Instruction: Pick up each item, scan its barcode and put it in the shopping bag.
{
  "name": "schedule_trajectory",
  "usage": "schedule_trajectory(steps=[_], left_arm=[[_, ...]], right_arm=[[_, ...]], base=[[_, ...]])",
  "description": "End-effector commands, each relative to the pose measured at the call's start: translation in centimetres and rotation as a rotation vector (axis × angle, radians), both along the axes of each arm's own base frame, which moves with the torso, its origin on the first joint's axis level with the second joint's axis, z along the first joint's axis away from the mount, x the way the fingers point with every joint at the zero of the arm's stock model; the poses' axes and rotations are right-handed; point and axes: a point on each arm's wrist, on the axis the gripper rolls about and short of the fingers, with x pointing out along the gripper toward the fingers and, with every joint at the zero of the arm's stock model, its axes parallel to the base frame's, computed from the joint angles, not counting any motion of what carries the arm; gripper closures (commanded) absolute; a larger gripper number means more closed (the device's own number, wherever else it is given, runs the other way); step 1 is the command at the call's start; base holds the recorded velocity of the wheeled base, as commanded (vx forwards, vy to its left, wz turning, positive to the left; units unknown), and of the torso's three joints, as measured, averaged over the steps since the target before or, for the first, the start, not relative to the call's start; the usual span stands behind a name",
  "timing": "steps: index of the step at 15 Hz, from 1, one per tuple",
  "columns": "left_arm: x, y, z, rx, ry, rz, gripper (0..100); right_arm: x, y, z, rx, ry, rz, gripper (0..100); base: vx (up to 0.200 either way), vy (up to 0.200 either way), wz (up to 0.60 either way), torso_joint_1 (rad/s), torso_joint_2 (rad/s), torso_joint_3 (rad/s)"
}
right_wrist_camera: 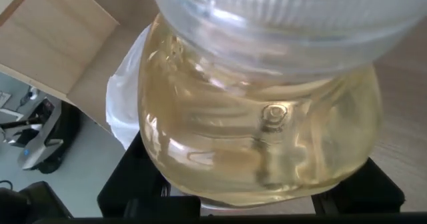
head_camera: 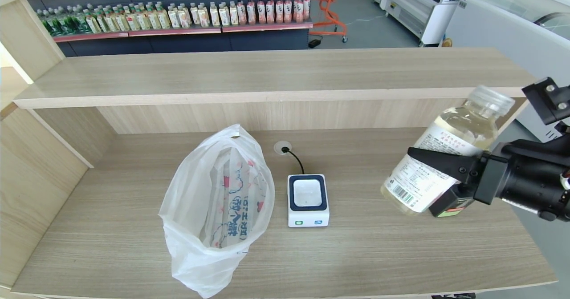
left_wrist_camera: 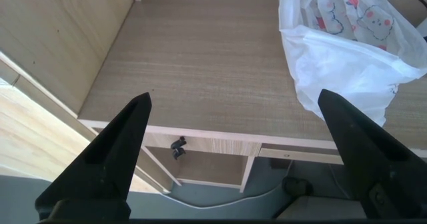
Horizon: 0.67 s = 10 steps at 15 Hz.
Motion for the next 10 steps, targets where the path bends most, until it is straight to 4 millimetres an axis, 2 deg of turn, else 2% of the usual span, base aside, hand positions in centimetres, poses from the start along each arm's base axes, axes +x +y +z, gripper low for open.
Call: schedule_trajectory(steps=[1,5,10], left_arm=[[0.0,0.0,0.0,0.0,0.0,0.001,0],[0.0,0.0,0.0,0.0,0.0,0.001,0],[0.0,0.0,0.0,-0.009,-0.001,0.001,0]], right_arm=[[-0.38,-0.14,0.32,0.02,-0.003,0.001,100],[-0.38,-0.14,0.12,0.039,0.024,0.001,100],[-0.18,0.01,-0.14,0.037,0.041,0.002,100]], base=[[0.0,0.0,0.0,0.0,0.0,0.0],[0.0,0.0,0.0,0.0,0.0,0.0],[0.0,0.2,0.0,0.014,0.01,0.0]])
